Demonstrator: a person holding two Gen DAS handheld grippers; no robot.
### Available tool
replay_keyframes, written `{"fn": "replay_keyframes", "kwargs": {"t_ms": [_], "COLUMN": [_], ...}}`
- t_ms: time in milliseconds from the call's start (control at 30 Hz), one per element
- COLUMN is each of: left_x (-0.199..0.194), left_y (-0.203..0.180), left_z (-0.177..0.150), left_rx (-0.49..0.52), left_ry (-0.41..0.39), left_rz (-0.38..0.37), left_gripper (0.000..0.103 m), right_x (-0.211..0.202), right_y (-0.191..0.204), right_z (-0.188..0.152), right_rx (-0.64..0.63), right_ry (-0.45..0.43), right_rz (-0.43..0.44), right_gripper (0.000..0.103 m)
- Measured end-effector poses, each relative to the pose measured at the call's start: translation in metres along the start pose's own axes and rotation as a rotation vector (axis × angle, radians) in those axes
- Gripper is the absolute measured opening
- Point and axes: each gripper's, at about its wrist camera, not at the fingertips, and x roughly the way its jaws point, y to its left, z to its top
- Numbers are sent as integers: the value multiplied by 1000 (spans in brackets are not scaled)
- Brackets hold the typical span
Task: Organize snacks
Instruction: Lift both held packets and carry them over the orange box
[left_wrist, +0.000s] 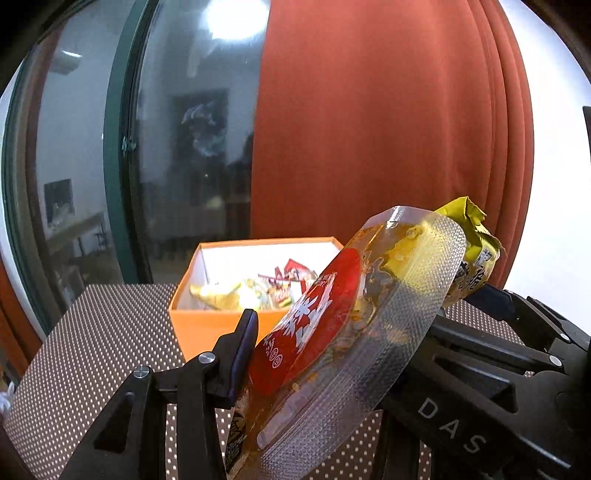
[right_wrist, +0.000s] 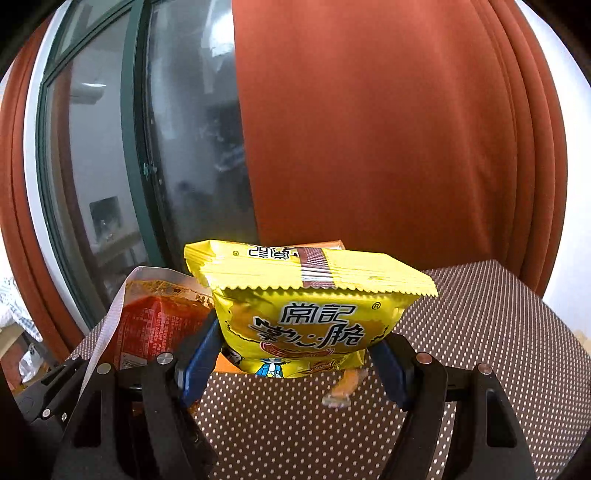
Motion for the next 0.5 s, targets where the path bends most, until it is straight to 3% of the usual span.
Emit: {"fn": "replay_keyframes", "kwargs": {"t_ms": [500], "left_x": [38], "left_y": [2], "left_z": [52], "left_rx": [1], "left_ry": [-69], "left_rz": [71], "left_gripper": [46], "right_x": [35], "right_y": [-2], "right_z": [49], "right_rx": [11], "right_ry": [-82], "right_rz": [19], "right_gripper": [77]}}
